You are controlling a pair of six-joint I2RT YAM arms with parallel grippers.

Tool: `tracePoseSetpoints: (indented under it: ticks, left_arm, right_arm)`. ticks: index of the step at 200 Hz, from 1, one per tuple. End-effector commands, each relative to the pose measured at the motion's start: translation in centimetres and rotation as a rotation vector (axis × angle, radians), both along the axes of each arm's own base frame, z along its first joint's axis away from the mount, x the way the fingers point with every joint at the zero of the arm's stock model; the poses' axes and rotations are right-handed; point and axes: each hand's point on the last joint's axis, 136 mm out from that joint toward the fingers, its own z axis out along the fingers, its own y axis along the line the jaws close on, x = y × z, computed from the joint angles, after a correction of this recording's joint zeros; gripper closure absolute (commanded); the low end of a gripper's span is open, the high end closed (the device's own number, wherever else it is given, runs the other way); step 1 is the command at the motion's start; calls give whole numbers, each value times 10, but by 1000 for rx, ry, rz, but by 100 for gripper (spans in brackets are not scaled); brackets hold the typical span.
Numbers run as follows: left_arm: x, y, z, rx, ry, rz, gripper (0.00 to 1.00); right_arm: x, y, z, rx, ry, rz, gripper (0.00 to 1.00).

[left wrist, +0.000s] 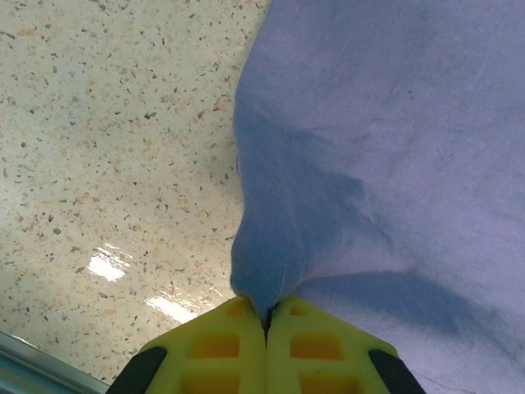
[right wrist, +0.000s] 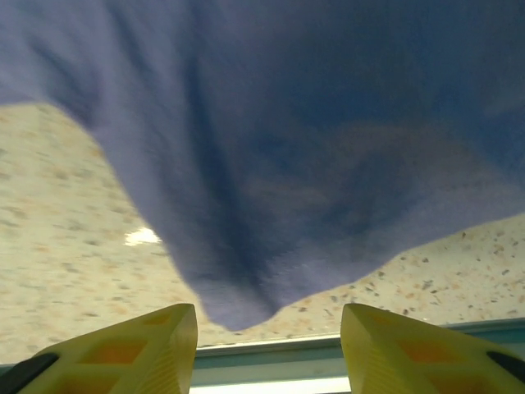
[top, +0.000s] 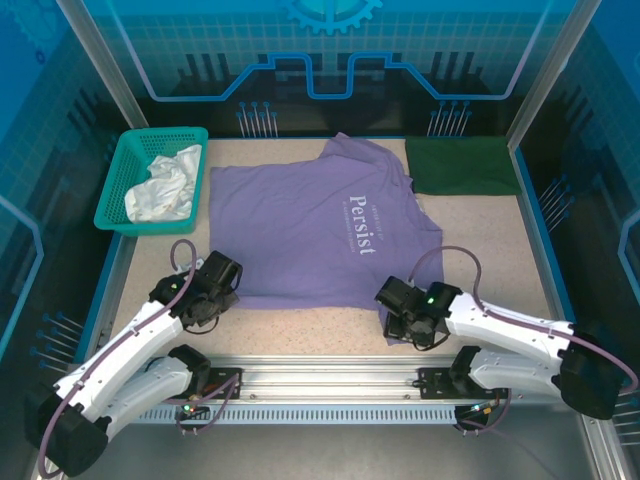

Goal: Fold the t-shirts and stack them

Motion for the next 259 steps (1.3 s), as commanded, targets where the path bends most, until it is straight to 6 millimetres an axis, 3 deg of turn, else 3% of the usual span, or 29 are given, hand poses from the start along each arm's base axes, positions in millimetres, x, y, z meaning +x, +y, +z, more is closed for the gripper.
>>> tracePoseSetpoints:
  ticks: [1,56,98,137,173,204,259]
  left_arm:
    - [-3,3,-4,4,12,18,100]
    - [-5,3,-11,3,24,20,100]
    - [-6,3,-14,3,31,20,100]
    - [-6,4,-14,9,28,19,100]
    - [-7,6,-13,18,30,15,100]
    - [-8,8,-10,23,24,17,100]
    - [-9,10,-8,22,11,29,100]
  right_arm:
    - [2,12,-3,5,10,48,49]
    - [12,28,-11,-134,21,120,50]
    - [12,25,-20,-184,42,116,56]
    - [9,22,-27,-203,59,116,67]
    - [1,19,-35,-182,83,102,85]
    - [-3,15,-25,-178,62,95,99]
    - [-25,25,-26,-96,62,59,100]
